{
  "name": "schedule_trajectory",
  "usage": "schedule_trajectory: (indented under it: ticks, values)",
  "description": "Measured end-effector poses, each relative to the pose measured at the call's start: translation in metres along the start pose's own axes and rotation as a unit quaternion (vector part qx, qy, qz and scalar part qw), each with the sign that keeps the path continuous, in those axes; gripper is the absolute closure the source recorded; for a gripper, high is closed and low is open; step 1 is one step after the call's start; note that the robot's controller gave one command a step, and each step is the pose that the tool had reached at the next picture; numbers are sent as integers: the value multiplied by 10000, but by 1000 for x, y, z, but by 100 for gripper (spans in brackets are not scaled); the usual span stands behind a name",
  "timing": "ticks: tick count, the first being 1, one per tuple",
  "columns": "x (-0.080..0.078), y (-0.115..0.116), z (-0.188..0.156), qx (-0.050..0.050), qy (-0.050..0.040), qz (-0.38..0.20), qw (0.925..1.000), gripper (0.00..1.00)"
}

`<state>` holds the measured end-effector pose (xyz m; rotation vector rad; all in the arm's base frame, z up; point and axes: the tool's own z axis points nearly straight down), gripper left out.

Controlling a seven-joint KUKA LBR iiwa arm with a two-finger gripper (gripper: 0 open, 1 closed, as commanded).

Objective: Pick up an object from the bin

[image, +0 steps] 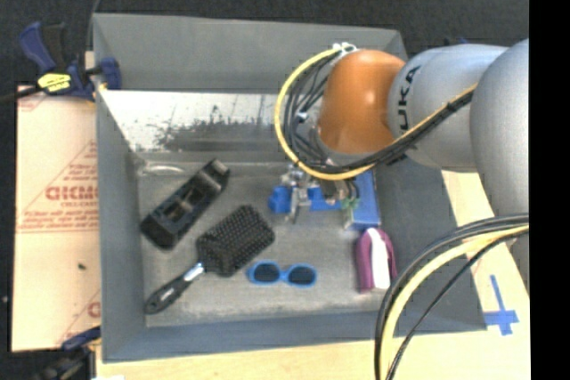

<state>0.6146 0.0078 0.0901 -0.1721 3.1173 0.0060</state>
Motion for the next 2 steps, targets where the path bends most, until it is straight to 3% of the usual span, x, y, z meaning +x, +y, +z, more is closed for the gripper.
schedule_trajectory:
  ticks: [2]
  values:
    - [0,0,-60,-1,27,7,10000,100]
